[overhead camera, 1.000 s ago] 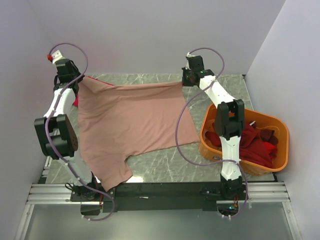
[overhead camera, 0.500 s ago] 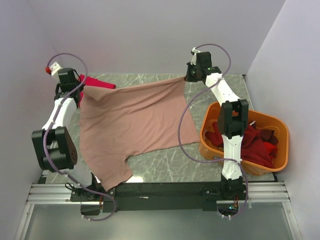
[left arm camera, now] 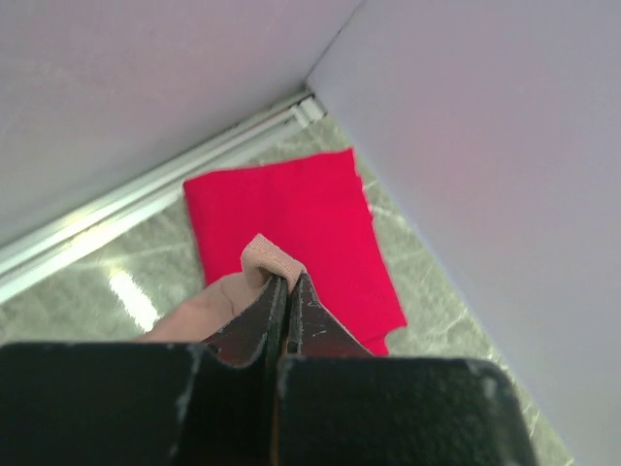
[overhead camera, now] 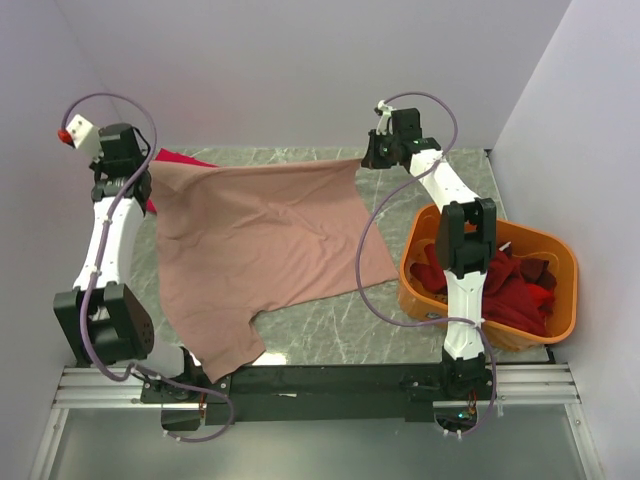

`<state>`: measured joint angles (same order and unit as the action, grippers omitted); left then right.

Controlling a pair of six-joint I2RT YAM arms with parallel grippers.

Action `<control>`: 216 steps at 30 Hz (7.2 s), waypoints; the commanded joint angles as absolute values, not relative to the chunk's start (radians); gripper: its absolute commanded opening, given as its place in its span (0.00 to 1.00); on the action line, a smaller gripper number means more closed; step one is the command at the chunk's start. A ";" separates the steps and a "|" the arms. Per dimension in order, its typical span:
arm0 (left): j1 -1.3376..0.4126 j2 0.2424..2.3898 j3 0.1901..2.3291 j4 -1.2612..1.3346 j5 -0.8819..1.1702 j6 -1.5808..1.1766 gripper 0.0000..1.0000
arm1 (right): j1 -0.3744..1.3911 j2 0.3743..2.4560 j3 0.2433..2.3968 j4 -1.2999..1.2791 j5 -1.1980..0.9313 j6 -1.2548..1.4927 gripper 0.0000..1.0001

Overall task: Fold and stack the t-shirts
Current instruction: Fold the tshirt

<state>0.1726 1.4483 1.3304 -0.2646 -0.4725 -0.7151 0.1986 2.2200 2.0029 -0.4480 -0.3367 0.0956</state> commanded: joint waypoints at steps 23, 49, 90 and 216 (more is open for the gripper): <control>0.175 1.721 1.546 -0.330 -0.425 -0.702 0.00 | 0.199 2.333 2.261 -0.340 -0.279 0.098 0.00; 0.129 1.233 1.031 -0.726 -0.448 -1.192 0.01 | 0.221 2.137 1.991 -0.443 -0.245 0.034 0.00; 0.045 1.136 0.848 -0.482 -0.213 -1.040 0.99 | 0.331 2.221 1.965 -0.505 -0.213 0.072 0.74; -0.190 1.055 0.495 -0.861 -0.359 -1.468 0.01 | 0.486 1.396 1.012 -0.396 0.026 0.387 0.76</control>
